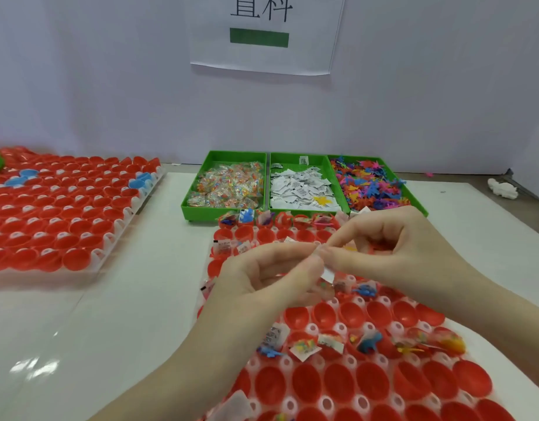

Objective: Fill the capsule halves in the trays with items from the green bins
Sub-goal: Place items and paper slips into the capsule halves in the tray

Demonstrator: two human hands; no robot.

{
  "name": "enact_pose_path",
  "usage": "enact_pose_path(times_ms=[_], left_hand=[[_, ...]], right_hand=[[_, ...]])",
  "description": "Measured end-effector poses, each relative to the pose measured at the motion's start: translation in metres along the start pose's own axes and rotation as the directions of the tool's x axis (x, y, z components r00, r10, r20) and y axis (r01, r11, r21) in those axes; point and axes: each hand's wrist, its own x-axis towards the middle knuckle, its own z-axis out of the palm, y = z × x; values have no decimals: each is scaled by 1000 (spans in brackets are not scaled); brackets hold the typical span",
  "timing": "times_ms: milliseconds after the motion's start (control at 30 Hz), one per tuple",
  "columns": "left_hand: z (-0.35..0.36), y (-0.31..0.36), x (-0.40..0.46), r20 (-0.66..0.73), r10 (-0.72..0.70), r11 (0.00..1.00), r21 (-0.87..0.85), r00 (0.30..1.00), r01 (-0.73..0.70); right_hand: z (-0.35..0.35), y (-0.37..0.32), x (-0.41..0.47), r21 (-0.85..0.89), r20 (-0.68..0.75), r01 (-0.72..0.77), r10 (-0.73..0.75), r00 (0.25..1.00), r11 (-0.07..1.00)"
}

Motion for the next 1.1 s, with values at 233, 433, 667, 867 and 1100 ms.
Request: enact_pose_path(times_ms=[233,433,667,867,1100], left_hand=[[7,-4,-14,-49,-1,1000,29,999,3],[12,-5,-23,-29,40,995,88,999,-37],[14,-12,-26,-87,33,985,173,996,-18],[19,-11,-33,-88,16,991,134,996,-4],[16,-8,-37,-68,8,994,113,998,0]], right_hand=[[3,-11,-16,305,206,-285,230,951,909],[-3,-5,-32,509,136,-233,190,972,828],[-3,-4,-44,656,23,-171,206,978,735],[6,-11,-56,621,-64,-59,126,990,782],[12,-13,-62,526,-35,-46,76,997,849]])
